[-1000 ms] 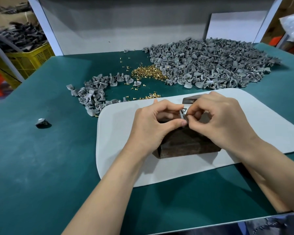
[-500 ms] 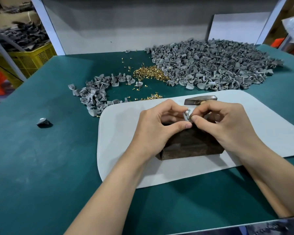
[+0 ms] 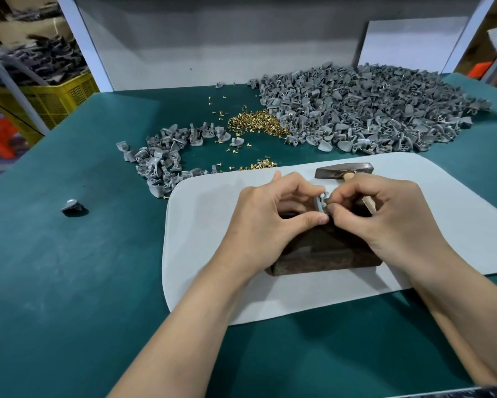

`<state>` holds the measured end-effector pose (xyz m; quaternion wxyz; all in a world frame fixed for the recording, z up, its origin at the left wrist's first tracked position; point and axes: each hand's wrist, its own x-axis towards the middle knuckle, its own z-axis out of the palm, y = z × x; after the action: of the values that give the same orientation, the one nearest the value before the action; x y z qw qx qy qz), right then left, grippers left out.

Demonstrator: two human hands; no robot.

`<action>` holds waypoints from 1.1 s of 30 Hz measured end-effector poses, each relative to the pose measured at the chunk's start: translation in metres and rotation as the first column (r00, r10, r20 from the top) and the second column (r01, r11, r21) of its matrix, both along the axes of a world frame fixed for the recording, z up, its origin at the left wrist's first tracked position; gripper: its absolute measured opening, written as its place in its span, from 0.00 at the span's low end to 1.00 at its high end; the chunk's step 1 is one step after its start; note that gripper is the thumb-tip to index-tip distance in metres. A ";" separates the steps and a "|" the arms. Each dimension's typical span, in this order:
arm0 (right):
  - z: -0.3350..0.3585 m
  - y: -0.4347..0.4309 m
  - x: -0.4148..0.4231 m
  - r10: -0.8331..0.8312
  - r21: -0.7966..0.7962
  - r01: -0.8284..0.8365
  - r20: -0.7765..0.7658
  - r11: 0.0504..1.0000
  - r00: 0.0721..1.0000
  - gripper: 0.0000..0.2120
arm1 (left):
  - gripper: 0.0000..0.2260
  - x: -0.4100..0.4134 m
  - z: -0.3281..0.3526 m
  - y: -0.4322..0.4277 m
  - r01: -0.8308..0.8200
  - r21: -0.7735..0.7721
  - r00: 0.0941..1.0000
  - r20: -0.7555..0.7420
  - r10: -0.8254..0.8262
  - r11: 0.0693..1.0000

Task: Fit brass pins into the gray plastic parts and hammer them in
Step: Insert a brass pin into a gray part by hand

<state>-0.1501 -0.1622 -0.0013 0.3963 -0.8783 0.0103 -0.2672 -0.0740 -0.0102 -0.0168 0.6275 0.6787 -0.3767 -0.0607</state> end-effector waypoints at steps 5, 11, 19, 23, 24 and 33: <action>0.001 0.000 -0.002 0.000 -0.061 0.001 0.023 0.998 1.000 0.10 | 0.13 0.000 -0.001 -0.001 0.016 -0.023 1.000 -0.021 -0.017 1.000; 0.002 -0.001 -0.001 0.034 -0.116 -0.029 0.035 0.993 0.999 0.08 | 0.13 0.000 -0.002 -0.001 0.036 -0.026 0.998 -0.059 -0.037 0.999; 0.001 -0.002 0.000 0.045 -0.195 -0.033 0.059 0.980 0.997 0.07 | 0.15 -0.004 -0.001 -0.001 0.015 -0.024 1.000 -0.014 -0.015 1.000; -0.001 -0.001 0.002 0.106 0.120 -0.115 0.074 0.986 0.992 0.04 | 0.13 -0.005 0.002 -0.003 0.003 -0.084 1.000 -0.017 -0.004 0.996; -0.002 -0.001 0.002 0.121 0.214 -0.138 0.088 0.967 0.989 0.04 | 0.13 -0.005 0.003 -0.003 0.004 -0.106 1.000 -0.027 -0.006 0.994; 0.000 -0.004 0.000 0.163 0.356 -0.184 0.089 0.916 0.983 0.09 | 0.13 -0.005 0.002 -0.004 0.000 -0.158 1.000 -0.031 -0.005 0.987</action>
<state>-0.1496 -0.1660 -0.0014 0.5739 -0.7794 -0.0298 -0.2494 -0.0792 -0.0144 -0.0151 0.6849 0.6253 -0.3715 -0.0422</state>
